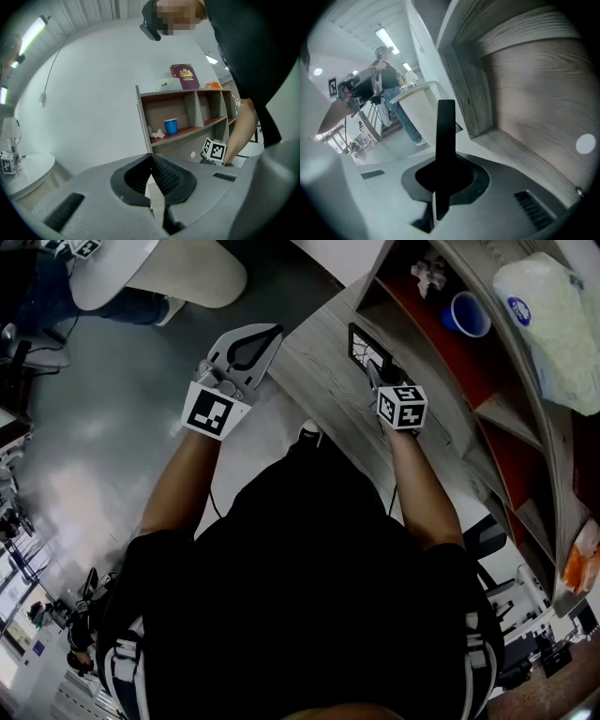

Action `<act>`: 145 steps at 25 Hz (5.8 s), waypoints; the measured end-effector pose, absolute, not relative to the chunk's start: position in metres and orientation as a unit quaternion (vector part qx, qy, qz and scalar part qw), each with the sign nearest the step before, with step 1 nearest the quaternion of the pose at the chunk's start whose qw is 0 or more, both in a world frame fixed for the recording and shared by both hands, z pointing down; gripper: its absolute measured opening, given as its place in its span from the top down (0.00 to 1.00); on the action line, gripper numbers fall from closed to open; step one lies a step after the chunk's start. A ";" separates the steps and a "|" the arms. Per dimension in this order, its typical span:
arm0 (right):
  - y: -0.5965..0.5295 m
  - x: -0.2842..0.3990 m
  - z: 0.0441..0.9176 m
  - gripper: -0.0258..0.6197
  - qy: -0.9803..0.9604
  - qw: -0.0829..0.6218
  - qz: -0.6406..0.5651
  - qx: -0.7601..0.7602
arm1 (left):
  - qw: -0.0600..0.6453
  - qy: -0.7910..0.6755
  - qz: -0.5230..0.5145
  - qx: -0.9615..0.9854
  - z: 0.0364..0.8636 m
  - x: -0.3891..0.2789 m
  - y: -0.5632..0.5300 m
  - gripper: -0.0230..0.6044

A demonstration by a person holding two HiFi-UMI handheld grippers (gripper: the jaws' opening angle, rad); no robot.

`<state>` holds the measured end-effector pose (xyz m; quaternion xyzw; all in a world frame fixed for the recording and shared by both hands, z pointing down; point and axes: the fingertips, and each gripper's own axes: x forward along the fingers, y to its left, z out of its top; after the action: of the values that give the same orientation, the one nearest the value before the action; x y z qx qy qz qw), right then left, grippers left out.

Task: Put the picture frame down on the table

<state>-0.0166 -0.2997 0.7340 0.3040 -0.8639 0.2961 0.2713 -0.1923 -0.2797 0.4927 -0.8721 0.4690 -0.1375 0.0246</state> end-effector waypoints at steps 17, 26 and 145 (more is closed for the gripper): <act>-0.300 -0.019 0.787 0.93 -0.828 0.269 0.375 0.318 | 0.004 0.460 -0.156 -0.874 0.515 -0.197 -0.283 0.94; -0.305 -0.012 0.800 0.89 -0.814 0.283 0.382 0.334 | -0.017 0.452 -0.160 -0.878 0.532 -0.190 -0.278 0.94; -0.261 0.035 0.588 0.77 -0.833 0.265 0.220 0.433 | 0.084 0.386 -0.144 -0.907 0.446 -0.164 -0.205 0.94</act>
<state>0.0351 -0.2609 0.5882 0.4328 -0.8331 0.2201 0.2648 -0.1636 -0.2047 0.4464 -0.9073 0.3860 -0.1441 0.0836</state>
